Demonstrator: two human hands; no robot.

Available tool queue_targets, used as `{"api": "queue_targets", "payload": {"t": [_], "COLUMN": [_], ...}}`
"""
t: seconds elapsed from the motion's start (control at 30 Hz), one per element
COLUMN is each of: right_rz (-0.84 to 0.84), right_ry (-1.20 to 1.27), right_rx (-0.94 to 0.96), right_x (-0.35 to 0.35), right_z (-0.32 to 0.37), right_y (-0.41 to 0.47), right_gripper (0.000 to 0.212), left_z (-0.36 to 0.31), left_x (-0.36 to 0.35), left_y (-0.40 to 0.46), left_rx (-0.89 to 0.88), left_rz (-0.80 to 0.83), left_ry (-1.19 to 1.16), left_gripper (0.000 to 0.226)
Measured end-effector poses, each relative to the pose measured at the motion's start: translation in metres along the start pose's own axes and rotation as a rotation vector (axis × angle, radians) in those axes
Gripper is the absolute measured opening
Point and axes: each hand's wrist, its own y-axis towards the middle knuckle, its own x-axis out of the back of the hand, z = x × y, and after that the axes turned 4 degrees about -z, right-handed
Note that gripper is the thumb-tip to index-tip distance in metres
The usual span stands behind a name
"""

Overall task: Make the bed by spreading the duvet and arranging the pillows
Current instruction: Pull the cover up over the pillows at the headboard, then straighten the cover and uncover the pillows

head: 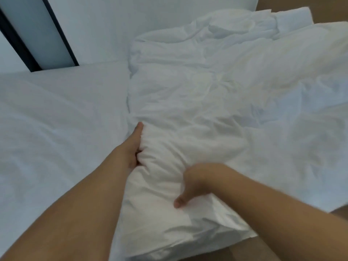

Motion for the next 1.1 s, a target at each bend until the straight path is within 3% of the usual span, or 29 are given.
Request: {"api": "queue_targets", "payload": {"t": [0.07,0.13,0.17,0.23,0.3,0.33,0.4,0.43,0.47,0.53,0.63,0.73,0.77,0.83,0.9,0.93,1.0,1.07,1.1], "right_rz": [0.081,0.131,0.116,0.044,0.044,0.088,0.169,0.191,0.202,0.204,0.042,-0.403,-0.489,-0.536,-0.534,-0.521,-0.479,-0.464,-0.460], "right_ry": [-0.068,-0.048,-0.031,-0.038,-0.127,-0.181,-0.300,-0.364,-0.422,-0.501,-0.448,-0.115,-0.075,-0.186,-0.318,-0.327,-0.301,-0.253,-0.188], "right_rx": [-0.020,-0.038,-0.035,-0.019,-0.018,-0.027,-0.039,-0.035,-0.032,-0.022,0.060,0.219,0.269,0.280,0.150,0.077,-0.031,-0.043,-0.031], "right_x": [-0.010,-0.008,-0.004,0.004,0.002,-0.003,-0.019,-0.026,-0.031,-0.034,-0.025,-0.011,-0.009,-0.015,-0.032,-0.041,-0.051,-0.051,-0.044], "right_z": [0.006,0.003,-0.001,-0.010,-0.014,-0.012,-0.005,-0.001,0.002,0.006,0.002,-0.024,-0.035,-0.053,-0.064,-0.066,-0.061,-0.049,-0.043], "right_y": [0.010,0.022,0.029,0.044,0.059,0.064,0.073,0.077,0.079,0.081,0.077,0.066,0.063,0.056,0.052,0.051,0.051,0.055,0.057], "right_gripper": [0.077,0.076,0.077,0.076,0.080,0.085,0.092,0.095,0.097,0.101,0.103,0.085,0.083,0.096,0.116,0.121,0.122,0.114,0.105], "left_z": [-0.018,-0.058,-0.082,-0.127,-0.137,-0.123,-0.073,-0.042,-0.013,0.021,0.004,-0.033,-0.031,-0.009,0.019,0.034,0.057,0.072,0.068], "left_x": [-0.014,-0.027,-0.034,-0.039,-0.030,-0.016,0.014,0.024,0.030,0.032,0.027,0.024,0.029,0.044,0.062,0.067,0.058,0.038,0.031], "left_y": [0.013,0.013,0.004,-0.025,-0.036,-0.029,-0.017,-0.009,-0.008,-0.008,-0.016,-0.046,-0.048,-0.050,-0.051,-0.053,-0.064,-0.069,-0.078], "left_rx": [-0.045,-0.223,-0.377,-0.728,-0.861,-0.771,-0.404,-0.251,-0.172,-0.204,-0.510,-0.651,-0.625,-0.466,-0.228,-0.157,-0.184,-0.421,-0.550], "left_rz": [-0.038,-0.099,-0.202,-0.596,-0.742,-0.713,-0.381,-0.167,-0.005,0.123,0.047,-0.174,-0.222,-0.199,0.080,0.202,0.244,0.043,-0.075], "left_ry": [-0.051,-0.090,-0.069,0.209,0.437,0.432,0.238,0.168,0.144,0.193,0.263,0.007,-0.040,-0.021,-0.023,0.011,0.244,0.714,0.821], "left_gripper": [0.082,0.066,0.060,0.062,0.078,0.092,0.113,0.104,0.081,0.047,0.060,0.037,0.034,0.060,0.094,0.101,0.099,0.074,0.065]}}
